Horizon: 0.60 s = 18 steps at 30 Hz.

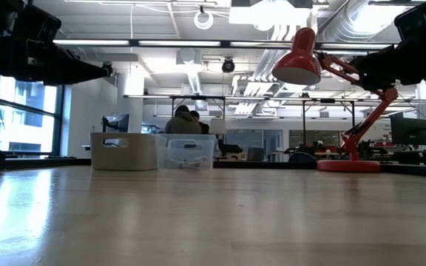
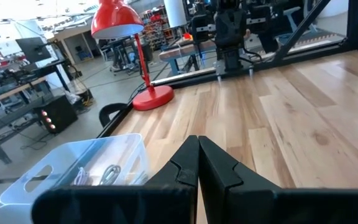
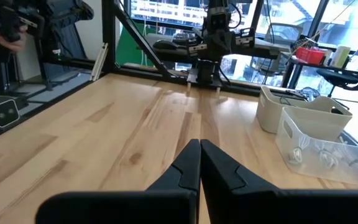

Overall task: Pick & Place USB Port
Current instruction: Return to Home Position

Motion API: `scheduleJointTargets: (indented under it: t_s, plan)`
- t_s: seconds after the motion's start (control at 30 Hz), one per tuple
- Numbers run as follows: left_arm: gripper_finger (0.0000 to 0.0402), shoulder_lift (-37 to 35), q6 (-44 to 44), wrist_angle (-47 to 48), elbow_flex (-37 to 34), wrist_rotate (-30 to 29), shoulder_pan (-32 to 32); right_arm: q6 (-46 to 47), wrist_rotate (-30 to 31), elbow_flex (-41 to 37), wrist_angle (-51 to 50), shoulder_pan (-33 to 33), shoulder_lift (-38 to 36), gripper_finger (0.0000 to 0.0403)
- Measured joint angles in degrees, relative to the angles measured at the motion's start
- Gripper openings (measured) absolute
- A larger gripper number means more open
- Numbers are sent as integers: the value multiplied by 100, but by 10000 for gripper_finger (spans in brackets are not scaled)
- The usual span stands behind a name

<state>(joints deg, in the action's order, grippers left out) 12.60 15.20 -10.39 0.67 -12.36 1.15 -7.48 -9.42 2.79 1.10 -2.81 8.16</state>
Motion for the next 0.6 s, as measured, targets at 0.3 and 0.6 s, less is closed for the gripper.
scheduleJointTargets:
  t_s: [0.3,0.6]
  plan:
    - [0,0,256,55,0,-70,0,-114,3,0,-129,-2,0,0]
    - [0,2,260,203,0,-87,0,-164,248,-223,162,0,48,0]
